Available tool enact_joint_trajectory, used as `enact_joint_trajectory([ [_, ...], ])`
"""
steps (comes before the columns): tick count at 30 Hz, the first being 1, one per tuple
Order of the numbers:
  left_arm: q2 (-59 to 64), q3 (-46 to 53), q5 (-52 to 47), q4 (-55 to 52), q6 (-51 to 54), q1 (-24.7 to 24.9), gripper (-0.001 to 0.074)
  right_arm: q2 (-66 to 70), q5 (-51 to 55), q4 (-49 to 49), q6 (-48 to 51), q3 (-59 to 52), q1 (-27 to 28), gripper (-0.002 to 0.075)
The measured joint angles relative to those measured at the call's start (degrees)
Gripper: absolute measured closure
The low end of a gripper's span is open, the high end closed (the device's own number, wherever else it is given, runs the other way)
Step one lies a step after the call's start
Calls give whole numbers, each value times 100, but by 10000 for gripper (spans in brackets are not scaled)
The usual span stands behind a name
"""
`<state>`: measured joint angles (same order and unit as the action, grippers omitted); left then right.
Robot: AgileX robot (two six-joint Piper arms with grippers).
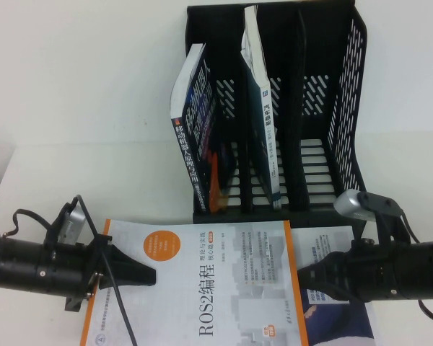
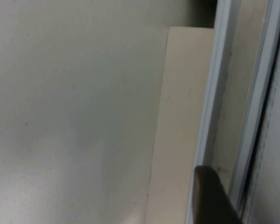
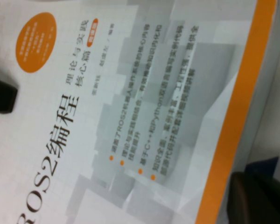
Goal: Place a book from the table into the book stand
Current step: Pick up the book with your left arm
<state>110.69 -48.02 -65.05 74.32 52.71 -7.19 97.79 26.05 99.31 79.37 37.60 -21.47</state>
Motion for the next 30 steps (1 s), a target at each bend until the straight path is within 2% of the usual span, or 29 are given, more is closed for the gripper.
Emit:
enact_joint_trajectory([
  [12, -296, -116, 23, -317, -303, 9, 462, -9, -46, 12, 161, 0, 0, 726],
  [19, -1012, -582, -88, -1324, -1031, -164, 466, -9, -46, -286, 166, 12, 0, 726],
  [26, -2036, -788, -123, -1565, -1596, -185, 466, -22, -46, -417, 166, 22, 0, 726],
  [27, -2212, -828, -135, -1577, -1687, -185, 486, -22, -46, -417, 166, 22, 0, 726],
  [28, -2386, -880, -146, -1564, -1756, -185, 568, -22, -46, -429, 166, 22, 0, 726],
  [29, -2525, -928, -163, -1549, -1846, -185, 614, -22, -46, -429, 166, 22, 0, 726],
  [30, -2691, -967, -213, -1563, -1928, -174, 631, -22, -46, -429, 166, 22, 0, 726],
])
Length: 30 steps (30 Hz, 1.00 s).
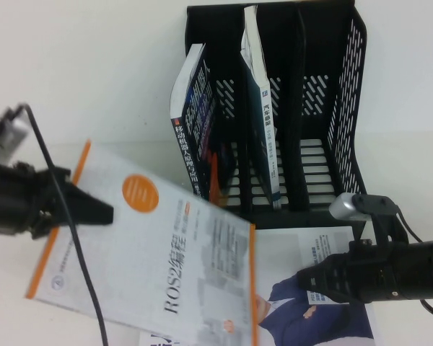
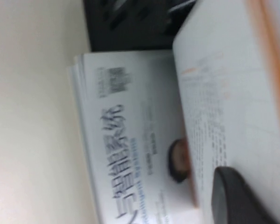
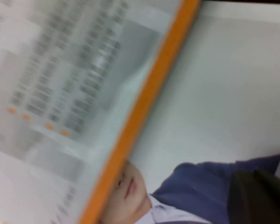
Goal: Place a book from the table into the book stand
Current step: Pick up the book with your left arm, then place the book on the book shelf
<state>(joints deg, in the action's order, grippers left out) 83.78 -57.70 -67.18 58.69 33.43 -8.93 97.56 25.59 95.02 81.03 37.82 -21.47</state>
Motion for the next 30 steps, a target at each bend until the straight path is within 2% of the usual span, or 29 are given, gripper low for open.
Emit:
enact_joint_trajectory([
  [7, -908, -319, -164, -251, -305, 8, 630, 0, 0, 0, 0, 0, 0, 726],
  [15, -1339, -601, -265, -306, -707, 8, 630, -169, -189, -97, -11, -12, 0, 726],
  [24, -1808, -1877, -472, -298, -1401, 8, 630, -1506, -1830, -247, -22, -59, 0, 727],
  [30, -1849, -2651, -551, 153, -1561, 8, 630, -2702, -3163, -247, 55, -73, 0, 727],
])
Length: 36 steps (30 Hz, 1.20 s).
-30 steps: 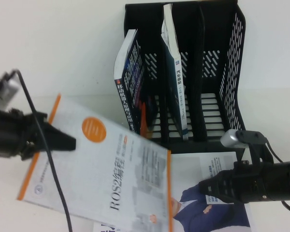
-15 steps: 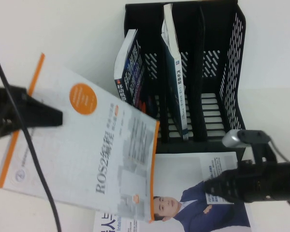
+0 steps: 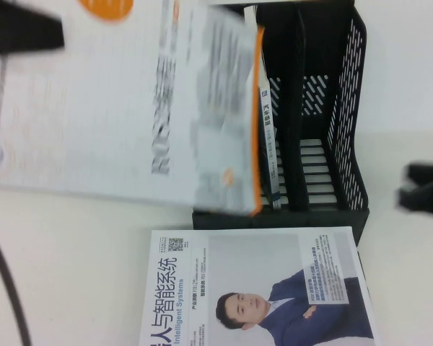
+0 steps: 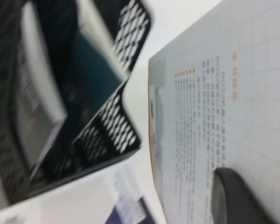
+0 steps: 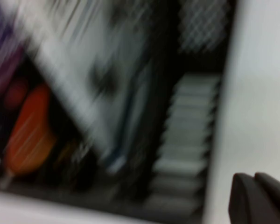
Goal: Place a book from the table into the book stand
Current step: Place the book on the book shelf
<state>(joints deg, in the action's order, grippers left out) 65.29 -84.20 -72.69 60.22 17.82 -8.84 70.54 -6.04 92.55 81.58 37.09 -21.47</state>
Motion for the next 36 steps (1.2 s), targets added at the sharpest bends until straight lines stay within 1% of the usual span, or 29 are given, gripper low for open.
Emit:
enact_joint_trajectory([
  [4, 150, -402, 0, 369, -49, 0, 630, -841, -1012, 247, 327, -31, 0, 727],
  [6, 285, -612, 0, 525, -93, 0, 630, -1289, -1432, 525, 639, -45, 0, 727],
  [9, 548, -927, 0, 625, -135, 170, 630, -1895, -1768, 757, 1130, -56, 0, 727],
  [12, 850, -1269, 124, 581, -156, 606, 630, -2428, -1923, 802, 1360, -55, 0, 727],
  [17, 1553, -1922, 689, 311, -351, 1759, 630, -3048, -2217, 861, 1470, -67, 0, 727],
  [19, 1835, -2202, 955, 88, -438, 2128, 630, -3172, -2416, 883, 1482, -67, 0, 727],
  [24, 2627, -2738, 1606, -567, -654, 2773, 630, -3240, -2788, 907, 1494, -145, 0, 727],
  [28, 3216, -3015, 1823, -972, -1014, 2909, 630, -3240, -2774, 907, 1476, -476, 0, 727],
  [31, 3574, -3083, 2062, -1158, -1202, 2934, 630, -3240, -2722, 907, 1261, -802, 0, 727],
  [36, 4009, -3107, 2182, -1540, -1532, 2943, 630, -3240, -2244, 907, 963, -1169, 0, 727],
])
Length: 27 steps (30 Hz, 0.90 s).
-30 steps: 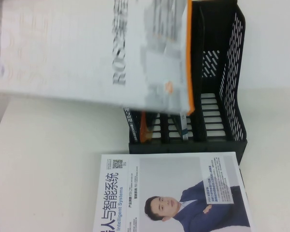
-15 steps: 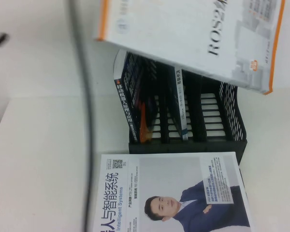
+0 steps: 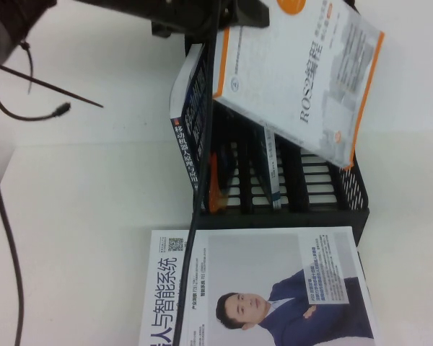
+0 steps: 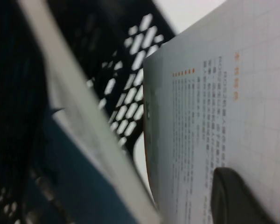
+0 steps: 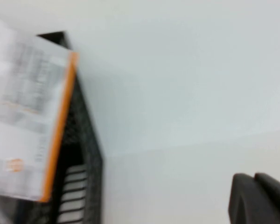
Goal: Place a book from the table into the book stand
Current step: Place the book on the book shelf
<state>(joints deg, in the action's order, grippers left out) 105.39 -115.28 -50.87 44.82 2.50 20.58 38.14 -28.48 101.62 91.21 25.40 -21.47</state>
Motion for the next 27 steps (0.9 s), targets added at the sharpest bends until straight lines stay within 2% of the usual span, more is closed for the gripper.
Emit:
enact_joint_trajectory([
  [7, 336, 0, -38, -317, -393, 27, 630, 0, 521, 0, -184, -140, 0, 727],
  [13, 382, 0, -234, -861, -825, 67, 631, 10, 543, 0, -221, -140, 0, 727],
  [27, 202, -209, -719, -1178, -1101, 67, 631, 10, 543, 0, -255, -140, 0, 727],
])
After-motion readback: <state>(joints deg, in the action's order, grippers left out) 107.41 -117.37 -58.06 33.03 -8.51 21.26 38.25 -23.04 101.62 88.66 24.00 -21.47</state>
